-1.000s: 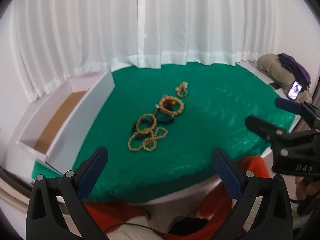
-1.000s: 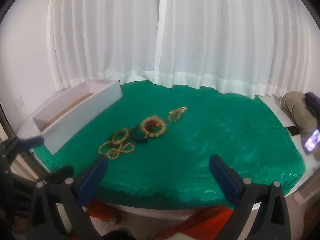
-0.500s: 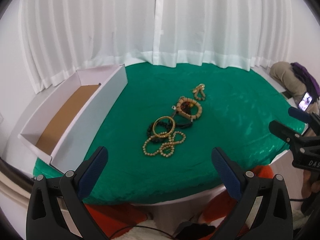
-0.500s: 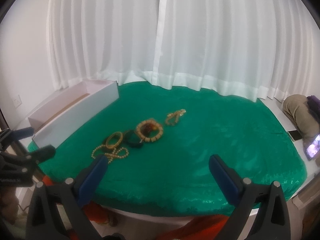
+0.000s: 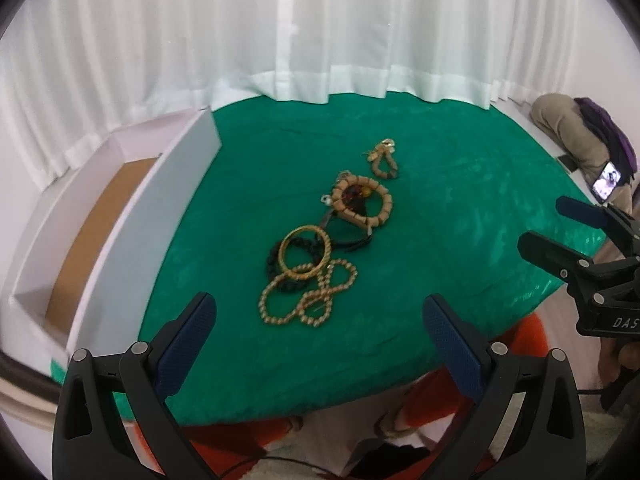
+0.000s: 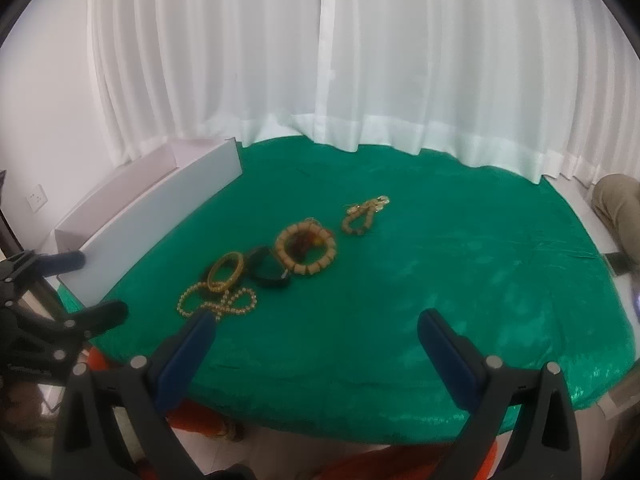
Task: Organize jewelry
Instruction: 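Move both tools forward toward the jewelry pile, then grasp the gold bangle with the left tool while the right tool grasps the black watch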
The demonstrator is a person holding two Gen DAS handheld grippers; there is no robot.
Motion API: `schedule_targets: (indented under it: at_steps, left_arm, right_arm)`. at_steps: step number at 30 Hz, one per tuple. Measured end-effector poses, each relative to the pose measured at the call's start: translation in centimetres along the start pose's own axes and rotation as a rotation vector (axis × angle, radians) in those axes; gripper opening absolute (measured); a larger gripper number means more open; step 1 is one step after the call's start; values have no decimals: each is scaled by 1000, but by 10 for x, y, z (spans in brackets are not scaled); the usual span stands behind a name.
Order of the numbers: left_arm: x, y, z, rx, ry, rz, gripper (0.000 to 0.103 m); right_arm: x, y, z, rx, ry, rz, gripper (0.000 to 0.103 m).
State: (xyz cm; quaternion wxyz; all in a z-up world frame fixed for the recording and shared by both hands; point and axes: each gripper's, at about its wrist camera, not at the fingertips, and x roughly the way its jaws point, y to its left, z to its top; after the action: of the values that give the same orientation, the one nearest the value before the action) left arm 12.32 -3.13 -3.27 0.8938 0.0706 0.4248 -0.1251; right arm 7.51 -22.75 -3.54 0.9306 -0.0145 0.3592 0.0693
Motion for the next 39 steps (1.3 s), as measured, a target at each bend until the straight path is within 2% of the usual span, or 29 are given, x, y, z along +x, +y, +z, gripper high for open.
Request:
schedule_targets:
  at_steps: [3, 7, 10, 11, 12, 14, 16, 18, 20, 24, 26, 28, 32, 33, 34, 35, 37, 39]
  left_arm:
    - [25, -1, 13, 14, 38, -53, 103]
    - [71, -1, 23, 23, 140, -109, 101]
    - [96, -2, 29, 41, 179, -134, 100]
    - [105, -4, 31, 55, 187, -128, 99]
    - [110, -3, 31, 67, 188, -123, 96]
    - [123, -3, 32, 86, 205, -109, 90]
    - [136, -1, 32, 98, 226, -111, 86]
    - [148, 1, 31, 104, 249, -110, 81]
    - [156, 4, 29, 105, 265, -116, 77]
    - [169, 9, 26, 113, 284, -108, 61]
    - [174, 10, 25, 120, 291, -110, 53]
    - [178, 11, 25, 125, 299, -110, 37]
    - [184, 13, 25, 122, 303, -101, 23]
    - [185, 14, 26, 117, 306, -109, 13]
    - [186, 14, 26, 115, 308, -110, 11]
    - [186, 14, 27, 114, 306, -107, 11]
    - [185, 16, 30, 103, 303, -118, 6]
    - [181, 24, 35, 60, 298, -136, 4]
  right_arm:
    - [14, -6, 12, -12, 21, 8, 103]
    - [41, -17, 22, 25, 84, 73, 102]
    - [66, -20, 27, 30, 136, 125, 102]
    - [78, -21, 29, 28, 165, 142, 96]
    - [91, -22, 31, 27, 199, 157, 84]
    - [112, -23, 31, 37, 256, 189, 71]
    - [136, -24, 31, 62, 317, 243, 69]
    - [154, -24, 32, 87, 366, 283, 61]
    - [173, -23, 33, 113, 414, 315, 59]
    - [209, -14, 34, 152, 518, 367, 50]
    - [226, -8, 35, 169, 560, 376, 49]
    - [238, -4, 35, 177, 594, 363, 49]
    - [257, 8, 34, 165, 645, 325, 48]
    - [261, 12, 33, 152, 652, 307, 47]
    - [261, 14, 34, 145, 639, 300, 47]
    - [262, 16, 36, 133, 632, 283, 41]
    - [264, 18, 38, 128, 620, 257, 19]
    - [261, 18, 39, 114, 606, 245, 13]
